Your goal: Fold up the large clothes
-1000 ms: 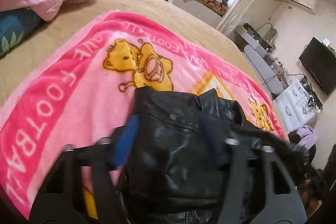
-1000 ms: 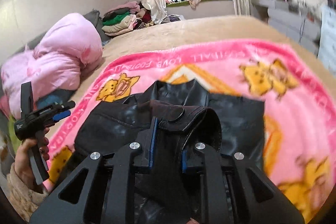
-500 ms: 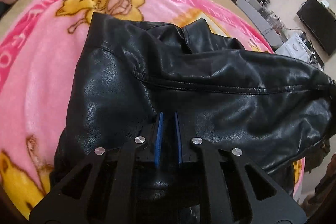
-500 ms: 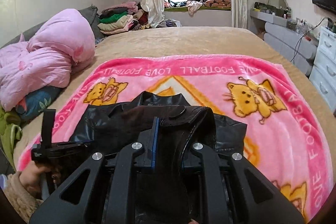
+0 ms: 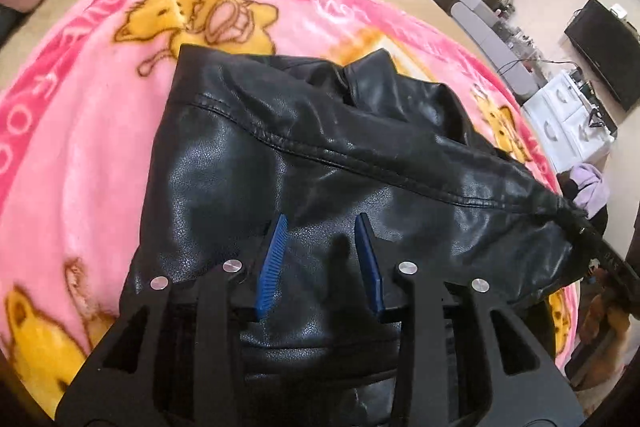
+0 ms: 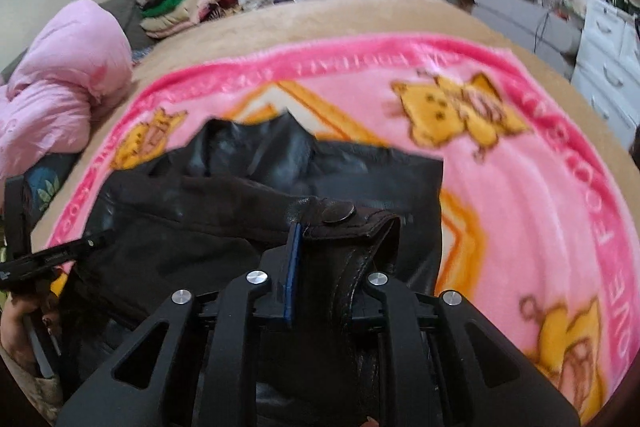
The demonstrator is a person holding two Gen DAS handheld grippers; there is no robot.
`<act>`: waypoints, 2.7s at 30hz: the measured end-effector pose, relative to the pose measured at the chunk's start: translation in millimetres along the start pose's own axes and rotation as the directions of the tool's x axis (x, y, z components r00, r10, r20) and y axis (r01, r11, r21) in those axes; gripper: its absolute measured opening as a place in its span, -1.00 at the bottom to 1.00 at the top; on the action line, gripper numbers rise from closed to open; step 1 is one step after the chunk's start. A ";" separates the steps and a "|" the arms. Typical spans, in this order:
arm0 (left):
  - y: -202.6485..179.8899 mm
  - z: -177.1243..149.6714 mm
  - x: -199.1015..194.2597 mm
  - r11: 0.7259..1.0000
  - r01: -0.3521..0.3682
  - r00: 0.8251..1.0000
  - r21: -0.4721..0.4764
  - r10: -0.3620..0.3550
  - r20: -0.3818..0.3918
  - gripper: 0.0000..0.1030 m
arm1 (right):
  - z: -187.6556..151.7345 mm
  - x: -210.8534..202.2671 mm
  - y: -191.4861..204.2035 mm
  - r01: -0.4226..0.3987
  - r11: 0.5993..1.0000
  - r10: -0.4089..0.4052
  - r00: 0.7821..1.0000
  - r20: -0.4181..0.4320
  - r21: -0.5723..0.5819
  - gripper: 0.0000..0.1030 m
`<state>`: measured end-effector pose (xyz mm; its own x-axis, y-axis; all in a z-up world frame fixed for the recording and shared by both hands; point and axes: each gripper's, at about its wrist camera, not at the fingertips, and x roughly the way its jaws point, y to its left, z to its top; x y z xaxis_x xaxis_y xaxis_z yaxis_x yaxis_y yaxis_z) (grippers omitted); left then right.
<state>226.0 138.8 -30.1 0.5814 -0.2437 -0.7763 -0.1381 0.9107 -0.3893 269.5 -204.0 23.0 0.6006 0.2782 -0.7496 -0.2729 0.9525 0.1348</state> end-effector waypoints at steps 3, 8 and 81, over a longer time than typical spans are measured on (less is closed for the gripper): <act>-0.4 2.4 -4.2 1.000 0.011 1.000 0.001 -0.011 0.007 -0.43 | -8.5 3.5 -9.7 0.040 0.998 -0.039 0.999 -0.027 0.039 -0.11; -0.3 6.2 -16.7 0.999 0.037 0.998 -0.012 -0.036 0.059 -0.43 | -11.7 -25.7 -30.2 0.019 0.986 -0.029 0.998 0.055 0.167 0.11; -38.6 -52.4 -15.2 0.955 -0.069 0.996 0.288 0.081 -0.027 -0.06 | -59.8 29.4 67.3 -0.013 0.997 0.002 0.989 -0.148 -0.077 0.26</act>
<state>180.5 89.9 -29.2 0.5463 -0.1784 -0.8184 0.0586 0.9828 -0.1752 223.8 -139.1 -28.7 0.4825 0.2587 -0.8368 -0.3384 0.9363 0.0943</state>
